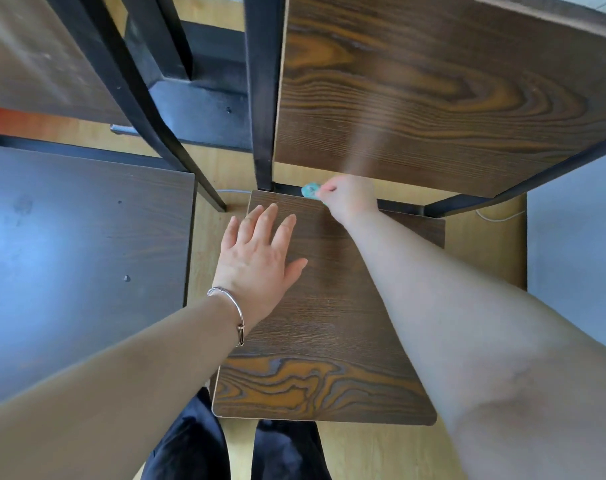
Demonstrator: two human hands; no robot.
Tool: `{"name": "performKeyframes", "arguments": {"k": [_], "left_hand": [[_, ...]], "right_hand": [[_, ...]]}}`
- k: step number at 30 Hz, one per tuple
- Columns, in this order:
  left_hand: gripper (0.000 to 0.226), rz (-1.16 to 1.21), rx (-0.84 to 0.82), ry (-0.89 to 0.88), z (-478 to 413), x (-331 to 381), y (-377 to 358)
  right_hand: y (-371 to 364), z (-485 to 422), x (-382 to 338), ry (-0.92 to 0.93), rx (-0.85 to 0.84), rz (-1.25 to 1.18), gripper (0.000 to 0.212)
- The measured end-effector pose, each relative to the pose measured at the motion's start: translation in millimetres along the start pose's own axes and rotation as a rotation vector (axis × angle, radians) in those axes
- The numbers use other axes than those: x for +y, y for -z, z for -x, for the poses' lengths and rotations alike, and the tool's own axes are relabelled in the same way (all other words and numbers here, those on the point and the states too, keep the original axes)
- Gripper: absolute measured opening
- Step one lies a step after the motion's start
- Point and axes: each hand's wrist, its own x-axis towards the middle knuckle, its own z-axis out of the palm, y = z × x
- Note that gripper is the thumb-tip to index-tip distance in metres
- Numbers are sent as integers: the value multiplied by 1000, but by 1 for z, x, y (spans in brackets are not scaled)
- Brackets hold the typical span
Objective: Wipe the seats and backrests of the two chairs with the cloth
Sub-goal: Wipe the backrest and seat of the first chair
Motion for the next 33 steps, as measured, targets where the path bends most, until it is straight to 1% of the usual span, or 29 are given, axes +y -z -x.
{"name": "performKeyframes", "arguments": {"k": [2, 5, 11, 15, 18, 20, 23, 25, 28, 31, 33], "left_hand": [[68, 4, 6, 11, 5, -7, 2], [68, 8, 10, 22, 11, -17, 2], [69, -4, 10, 20, 15, -22, 2], [68, -4, -6, -20, 15, -11, 4], [68, -10, -17, -45, 17, -2, 4], [68, -10, -20, -58, 17, 5, 2], [69, -24, -17, -71, 14, 13, -1], [69, -37, -19, -76, 12, 17, -2], [69, -39, -19, -85, 12, 22, -3], [69, -31, -20, -93, 12, 26, -4], [69, -29, -21, -102, 13, 27, -3]], "right_hand": [[-12, -4, -33, 65, -60, -11, 26], [-24, -12, -61, 82, -58, 78, 27], [-24, -13, -54, 110, -59, 142, 30], [-12, -12, -25, 98, -35, 181, 27], [12, -8, 22, 11, -40, 230, 21], [31, -4, 58, -44, -40, 261, 22], [52, 0, 102, -114, 20, 314, 22], [56, 2, 112, -143, 43, 386, 21], [54, 3, 111, -135, 70, 445, 19], [55, 3, 113, -130, 87, 405, 21], [54, 6, 116, -121, 97, 335, 24]]}}
